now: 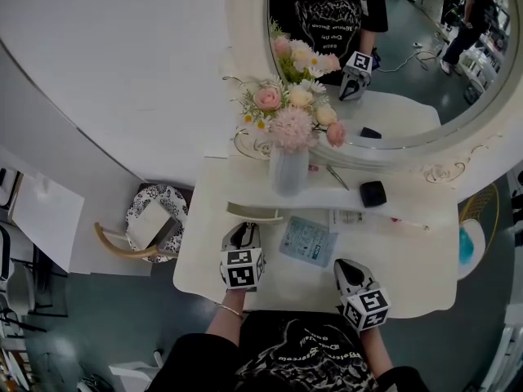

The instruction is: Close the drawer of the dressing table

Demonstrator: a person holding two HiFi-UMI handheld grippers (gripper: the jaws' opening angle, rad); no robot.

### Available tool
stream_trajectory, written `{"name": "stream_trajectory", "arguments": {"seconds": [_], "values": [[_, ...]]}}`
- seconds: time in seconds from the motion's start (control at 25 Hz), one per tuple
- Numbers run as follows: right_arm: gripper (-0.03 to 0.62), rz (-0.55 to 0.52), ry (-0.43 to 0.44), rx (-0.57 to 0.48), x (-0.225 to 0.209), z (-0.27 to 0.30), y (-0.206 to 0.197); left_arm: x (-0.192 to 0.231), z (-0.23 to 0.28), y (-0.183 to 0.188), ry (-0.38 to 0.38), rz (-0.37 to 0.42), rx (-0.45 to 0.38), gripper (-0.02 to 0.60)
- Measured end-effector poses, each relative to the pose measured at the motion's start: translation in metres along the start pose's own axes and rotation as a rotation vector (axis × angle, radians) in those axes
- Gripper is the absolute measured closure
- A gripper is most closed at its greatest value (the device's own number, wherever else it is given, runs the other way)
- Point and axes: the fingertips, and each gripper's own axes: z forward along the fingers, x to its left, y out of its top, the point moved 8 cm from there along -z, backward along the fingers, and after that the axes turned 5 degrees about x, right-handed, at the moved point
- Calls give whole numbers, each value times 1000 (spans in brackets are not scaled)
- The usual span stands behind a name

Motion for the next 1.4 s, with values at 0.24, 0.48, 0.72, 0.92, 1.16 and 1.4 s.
{"name": "stream_trajectory", "arguments": {"seconds": [0.24,0.48,0.72,0.92,1.16,1.4], "values": [[583,2,5,3,-1,1,-1,0,3,1,4,-13,-3,477],[583,2,8,3,0,1,-1,0,4,3,7,-8,-2,477],[583,1,6,-5,-2,0,0,-1,6,4,16,-11,2,477],[583,1,11,-4,-2,2,0,-1,7,5,17,-11,2,477],[583,5,10,-5,-4,2,0,-1,9,6,19,-10,1,477],[583,8,4,-7,-5,1,1,-1,11,8,18,-7,3,477]]}}
